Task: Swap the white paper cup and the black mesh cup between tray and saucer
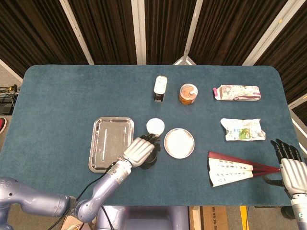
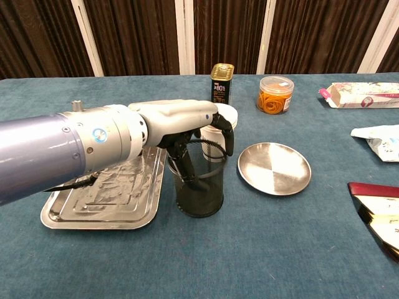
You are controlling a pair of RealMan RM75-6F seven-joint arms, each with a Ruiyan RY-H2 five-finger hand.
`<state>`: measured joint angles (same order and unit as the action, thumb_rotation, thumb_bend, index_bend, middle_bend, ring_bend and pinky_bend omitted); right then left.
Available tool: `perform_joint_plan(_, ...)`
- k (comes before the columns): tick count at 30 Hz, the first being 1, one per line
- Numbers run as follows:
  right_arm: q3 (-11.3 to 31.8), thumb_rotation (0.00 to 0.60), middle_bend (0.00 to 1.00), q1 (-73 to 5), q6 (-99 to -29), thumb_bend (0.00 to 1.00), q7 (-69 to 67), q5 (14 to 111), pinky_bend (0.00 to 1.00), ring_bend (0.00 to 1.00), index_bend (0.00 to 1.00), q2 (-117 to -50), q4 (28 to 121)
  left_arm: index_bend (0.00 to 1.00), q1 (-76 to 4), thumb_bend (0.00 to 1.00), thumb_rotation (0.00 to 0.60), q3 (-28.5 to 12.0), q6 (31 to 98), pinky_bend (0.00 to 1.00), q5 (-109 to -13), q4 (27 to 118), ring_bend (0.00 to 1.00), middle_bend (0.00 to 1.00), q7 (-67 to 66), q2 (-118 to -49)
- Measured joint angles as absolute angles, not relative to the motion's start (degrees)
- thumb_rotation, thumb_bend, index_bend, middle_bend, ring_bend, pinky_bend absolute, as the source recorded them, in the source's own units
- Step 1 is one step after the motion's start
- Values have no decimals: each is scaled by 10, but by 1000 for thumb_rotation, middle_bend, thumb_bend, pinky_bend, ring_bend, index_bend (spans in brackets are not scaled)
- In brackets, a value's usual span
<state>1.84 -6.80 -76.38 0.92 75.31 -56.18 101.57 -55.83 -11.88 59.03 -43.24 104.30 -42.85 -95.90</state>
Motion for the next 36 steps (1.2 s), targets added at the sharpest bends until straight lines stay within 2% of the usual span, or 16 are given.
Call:
perform_joint_plan(4, 19, 600, 0, -68, -761, 0, 16, 749, 0, 0, 0, -561, 1017, 255, -571, 105, 600, -119, 590, 106, -409, 1061, 0, 12, -443, -949)
perform_joint_plan(8, 21, 600, 0, -67, -762, 0, 22, 747, 0, 0, 0, -561, 1019, 251, -573, 105, 600, -122, 589, 182, -415, 1072, 0, 42, -429, -944)
perform_joint_plan(18, 30, 600, 0, -61, -771, 0, 27, 738, 0, 0, 0, -562, 1017, 245, -552, 57, 600, -134, 619, 147, -478, 1100, 0, 28, -370, -906)
perform_joint_plan(24, 36, 600, 0, -62, -767, 0, 28, 722, 0, 0, 0, -566, 1004, 193, -555, 0, 600, -155, 607, 16, -514, 1042, 0, 0, -319, -910)
perform_joint_plan(30, 42, 600, 0, -65, -753, 0, 37, 698, 0, 0, 0, -568, 993, 179, -588, 0, 600, -180, 564, 10, -453, 987, 0, 0, -316, -915)
perform_joint_plan(36, 50, 600, 0, -62, -757, 0, 48, 676, 0, 0, 0, -568, 991, 178, -630, 0, 600, -196, 517, 5, -397, 887, 0, 0, -317, -943)
